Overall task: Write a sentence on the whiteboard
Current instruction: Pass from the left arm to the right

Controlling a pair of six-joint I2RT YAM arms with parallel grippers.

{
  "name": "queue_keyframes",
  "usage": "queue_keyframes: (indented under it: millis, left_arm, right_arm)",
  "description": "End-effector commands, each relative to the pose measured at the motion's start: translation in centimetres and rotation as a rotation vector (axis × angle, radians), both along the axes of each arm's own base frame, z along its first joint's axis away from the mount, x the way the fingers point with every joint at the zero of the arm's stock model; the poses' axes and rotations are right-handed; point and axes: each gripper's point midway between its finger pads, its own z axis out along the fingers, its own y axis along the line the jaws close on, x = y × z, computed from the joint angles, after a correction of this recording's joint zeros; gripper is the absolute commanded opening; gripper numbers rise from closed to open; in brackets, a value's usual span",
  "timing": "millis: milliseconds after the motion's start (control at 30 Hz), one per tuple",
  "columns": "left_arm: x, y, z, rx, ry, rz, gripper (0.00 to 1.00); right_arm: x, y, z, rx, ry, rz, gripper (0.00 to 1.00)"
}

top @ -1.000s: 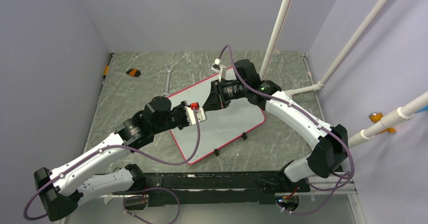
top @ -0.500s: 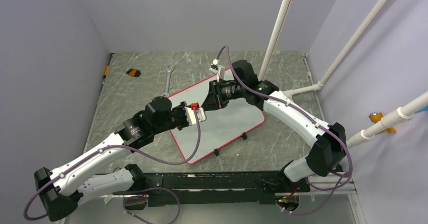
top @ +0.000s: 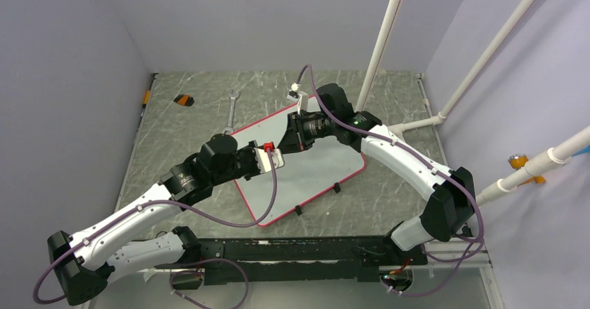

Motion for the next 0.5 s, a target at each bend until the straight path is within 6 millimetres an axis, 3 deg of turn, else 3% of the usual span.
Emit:
queue_keyframes:
  millis: [0,233,367,467]
  left_arm:
    - [-0.3,-1.7,4.3,-0.143,-0.079,-0.054,0.02]
    - [-0.7,-1.2,4.7,-0.146,-0.062,-0.048,0.59]
    - [-1.4,-0.7,5.4,-0.160,-0.075,-0.070,0.74]
    - [-1.8,-0.4,5.5,-0.161,-0.077,-0.092,0.79]
  right_arm:
    - [-0.4,1.1,0.5,0.019,-0.040,0.034,0.00]
    - [0.5,-0.4,2.3,0.003,-0.128,-0.041,0.00]
    - [0.3,-1.9,3.2,0.002,-0.183,-0.080,0.00]
    - [-0.1,-3.0,3.5,0.023,-0.215,-0.089,0.00]
